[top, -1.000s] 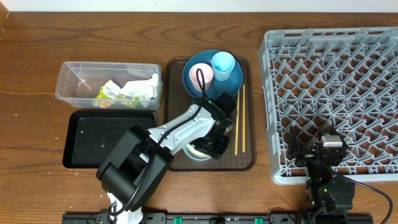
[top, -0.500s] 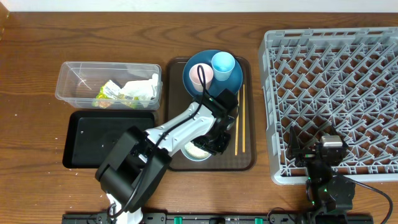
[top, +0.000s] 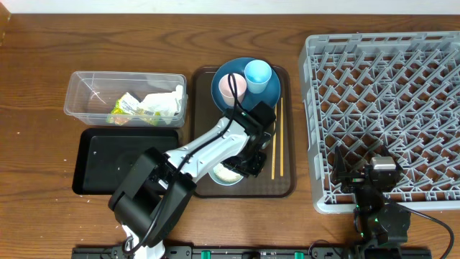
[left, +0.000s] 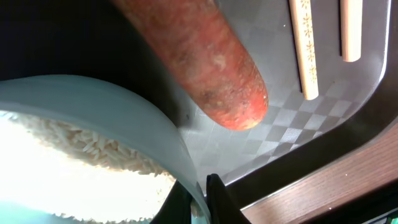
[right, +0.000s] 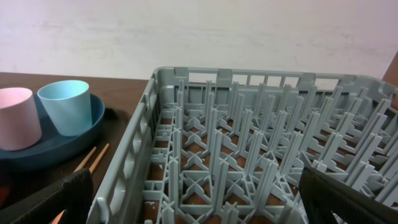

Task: Sort waste into correct bins and load items into the dishwasher rack
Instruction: 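Grip the rice bowl rim, lift it and carry it left, then tip the light-blue bowl over the black tray to dump the rice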

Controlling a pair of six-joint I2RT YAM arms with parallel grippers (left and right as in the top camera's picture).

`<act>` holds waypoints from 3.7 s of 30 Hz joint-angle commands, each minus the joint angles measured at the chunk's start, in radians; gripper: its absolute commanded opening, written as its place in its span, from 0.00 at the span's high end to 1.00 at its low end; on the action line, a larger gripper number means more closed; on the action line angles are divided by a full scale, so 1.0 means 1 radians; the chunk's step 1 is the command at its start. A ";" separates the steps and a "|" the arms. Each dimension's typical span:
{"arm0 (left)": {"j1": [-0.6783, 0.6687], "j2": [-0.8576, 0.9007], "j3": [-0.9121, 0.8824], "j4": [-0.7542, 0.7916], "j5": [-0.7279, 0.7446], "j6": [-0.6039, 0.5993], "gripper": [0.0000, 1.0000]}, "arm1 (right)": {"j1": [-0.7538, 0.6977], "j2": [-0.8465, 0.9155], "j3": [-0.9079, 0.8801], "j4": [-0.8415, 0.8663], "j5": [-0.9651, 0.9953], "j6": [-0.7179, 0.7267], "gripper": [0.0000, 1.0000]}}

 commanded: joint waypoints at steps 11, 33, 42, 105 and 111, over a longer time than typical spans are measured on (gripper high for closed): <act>0.040 -0.021 0.025 -0.023 -0.034 0.009 0.94 | -0.007 -0.003 -0.002 -0.003 -0.005 -0.008 0.01; 0.078 -0.167 0.026 -0.029 -0.061 0.027 0.94 | -0.007 -0.003 -0.002 -0.003 -0.005 -0.008 0.01; 0.079 -0.183 0.026 -0.050 -0.085 0.035 0.94 | -0.007 -0.003 -0.002 -0.003 -0.005 -0.008 0.01; 1.685 -0.510 -0.510 -0.058 1.187 0.757 0.94 | -0.007 -0.003 -0.002 -0.003 -0.005 -0.008 0.01; 1.689 -0.510 -0.531 -0.041 1.253 0.791 0.94 | -0.007 -0.003 -0.002 -0.003 -0.005 -0.008 0.01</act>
